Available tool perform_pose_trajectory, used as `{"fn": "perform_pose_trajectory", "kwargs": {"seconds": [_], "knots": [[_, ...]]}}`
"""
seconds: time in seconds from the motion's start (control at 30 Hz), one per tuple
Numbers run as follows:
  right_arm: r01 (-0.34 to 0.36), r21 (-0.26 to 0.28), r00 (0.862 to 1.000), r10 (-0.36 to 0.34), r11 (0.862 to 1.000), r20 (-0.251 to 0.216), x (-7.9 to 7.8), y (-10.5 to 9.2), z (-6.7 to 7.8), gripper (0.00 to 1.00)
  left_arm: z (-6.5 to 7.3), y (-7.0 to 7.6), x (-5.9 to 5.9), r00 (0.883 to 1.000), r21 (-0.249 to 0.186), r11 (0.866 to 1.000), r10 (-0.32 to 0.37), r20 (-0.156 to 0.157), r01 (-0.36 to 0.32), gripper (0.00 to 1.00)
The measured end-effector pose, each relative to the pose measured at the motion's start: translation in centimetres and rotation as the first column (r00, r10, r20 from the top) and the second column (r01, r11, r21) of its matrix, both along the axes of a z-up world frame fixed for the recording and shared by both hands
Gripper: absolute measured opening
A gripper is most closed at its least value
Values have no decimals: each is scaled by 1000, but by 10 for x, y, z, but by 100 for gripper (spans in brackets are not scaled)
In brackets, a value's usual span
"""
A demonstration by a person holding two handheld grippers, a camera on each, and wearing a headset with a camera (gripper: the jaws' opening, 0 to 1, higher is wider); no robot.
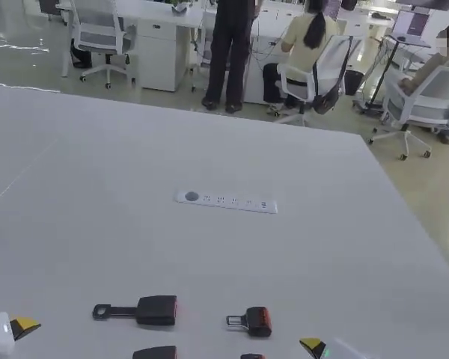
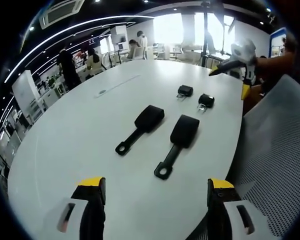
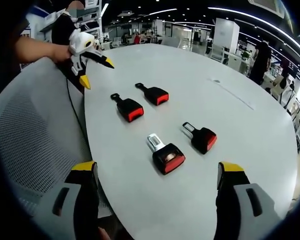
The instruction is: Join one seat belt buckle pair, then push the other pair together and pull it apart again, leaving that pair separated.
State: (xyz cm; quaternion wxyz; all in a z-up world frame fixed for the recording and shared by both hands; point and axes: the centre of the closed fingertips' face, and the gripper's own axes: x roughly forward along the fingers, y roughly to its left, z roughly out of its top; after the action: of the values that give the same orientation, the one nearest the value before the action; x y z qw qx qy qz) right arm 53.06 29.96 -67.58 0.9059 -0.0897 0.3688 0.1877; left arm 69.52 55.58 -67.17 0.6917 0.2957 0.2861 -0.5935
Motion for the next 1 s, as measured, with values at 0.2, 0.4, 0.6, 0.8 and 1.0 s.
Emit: {"fn": "perform_pose_trajectory", "kwargs": {"seconds": [0.2,0.4,0.6,0.8,1.0], "knots": [[-18,-5,1000,18,1000,13,11,-2,3,97,-4,-7,-16,998,17,998,-61,-34,61,83],[-56,-22,998,56,998,14,19,-2,3,93,-1,-13,-16,995,16,995,-93,-36,94,82],[-104,-38,995,104,994,7,22,1,2,89,-4,-20,-21,987,34,988,-150,-50,152,79],[-171,-44,985,171,984,-13,23,5,-2,76,-5,-41,-24,971,52,970,-235,-35,236,72],[-217,-56,976,216,975,-21,29,8,-9,69,-16,-61,-27,956,78,953,-289,-51,292,64]]}}
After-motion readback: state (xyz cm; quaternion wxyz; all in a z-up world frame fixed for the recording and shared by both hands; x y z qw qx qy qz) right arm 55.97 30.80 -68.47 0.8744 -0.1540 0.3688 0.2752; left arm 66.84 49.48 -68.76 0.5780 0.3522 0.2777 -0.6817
